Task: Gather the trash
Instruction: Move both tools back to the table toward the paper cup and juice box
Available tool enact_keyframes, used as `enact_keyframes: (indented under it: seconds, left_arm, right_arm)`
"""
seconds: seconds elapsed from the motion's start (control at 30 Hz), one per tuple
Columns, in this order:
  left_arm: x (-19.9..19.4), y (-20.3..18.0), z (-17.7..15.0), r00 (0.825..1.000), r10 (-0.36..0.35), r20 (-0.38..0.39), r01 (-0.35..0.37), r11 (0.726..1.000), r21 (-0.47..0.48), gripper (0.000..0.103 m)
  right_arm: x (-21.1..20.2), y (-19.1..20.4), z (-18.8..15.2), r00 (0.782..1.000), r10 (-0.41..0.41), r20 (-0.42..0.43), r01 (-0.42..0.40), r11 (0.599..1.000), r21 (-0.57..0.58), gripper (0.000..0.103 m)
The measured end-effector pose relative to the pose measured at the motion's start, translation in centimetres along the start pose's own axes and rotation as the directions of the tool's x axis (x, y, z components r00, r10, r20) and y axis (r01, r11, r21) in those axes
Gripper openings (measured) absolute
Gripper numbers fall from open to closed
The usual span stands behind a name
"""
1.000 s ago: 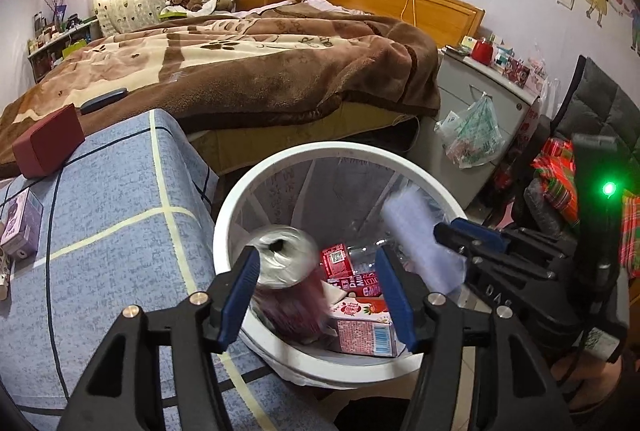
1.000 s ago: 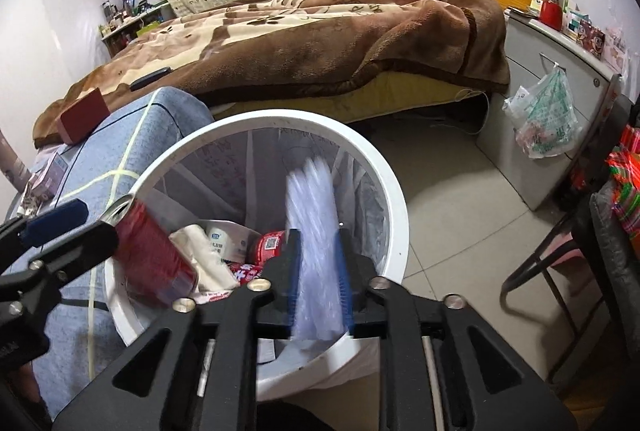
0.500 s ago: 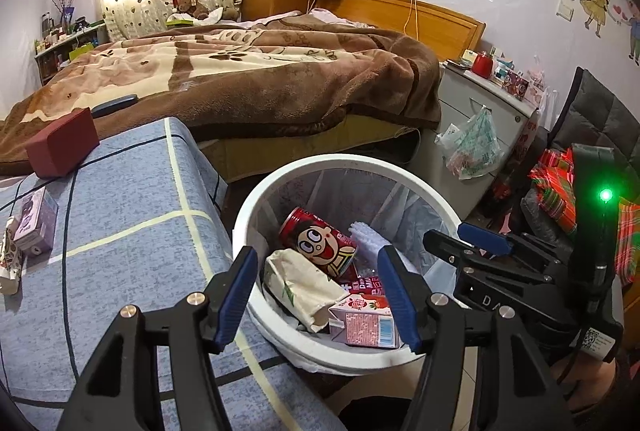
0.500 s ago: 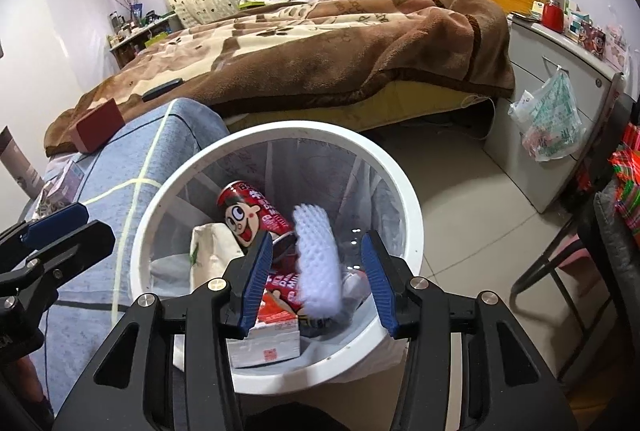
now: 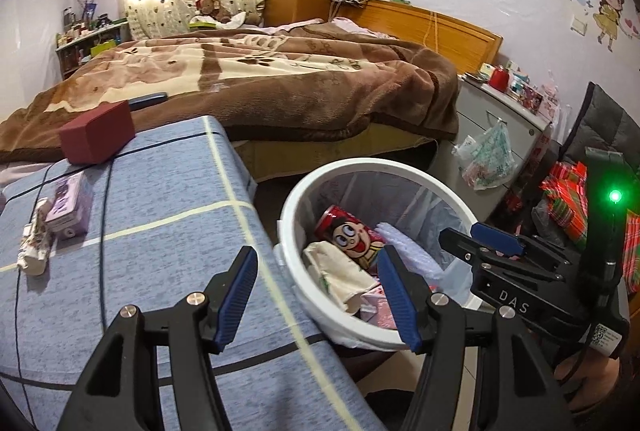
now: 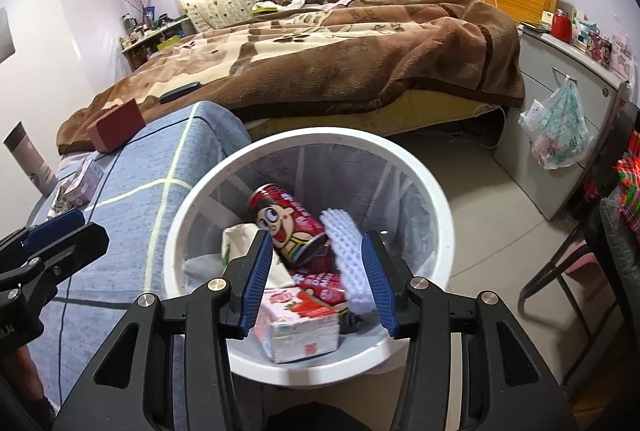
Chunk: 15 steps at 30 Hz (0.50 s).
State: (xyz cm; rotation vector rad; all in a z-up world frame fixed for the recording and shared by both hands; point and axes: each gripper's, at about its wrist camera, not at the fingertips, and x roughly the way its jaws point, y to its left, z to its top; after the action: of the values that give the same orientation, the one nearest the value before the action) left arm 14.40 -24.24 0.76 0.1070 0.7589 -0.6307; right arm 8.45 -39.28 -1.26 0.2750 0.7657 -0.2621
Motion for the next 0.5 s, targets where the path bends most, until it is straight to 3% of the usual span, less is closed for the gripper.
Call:
enact_keyframes:
  seconds: [0.5]
  left_arm:
    - [-3.6, 7.0, -1.9, 0.993, 0.115, 0.033, -0.111, 0.988, -0.103, 0.065]
  right_arm:
    - [-0.1, 5.5, 0.1, 0.996, 0.091, 0.015, -0.09, 0.994, -0.068, 0.048]
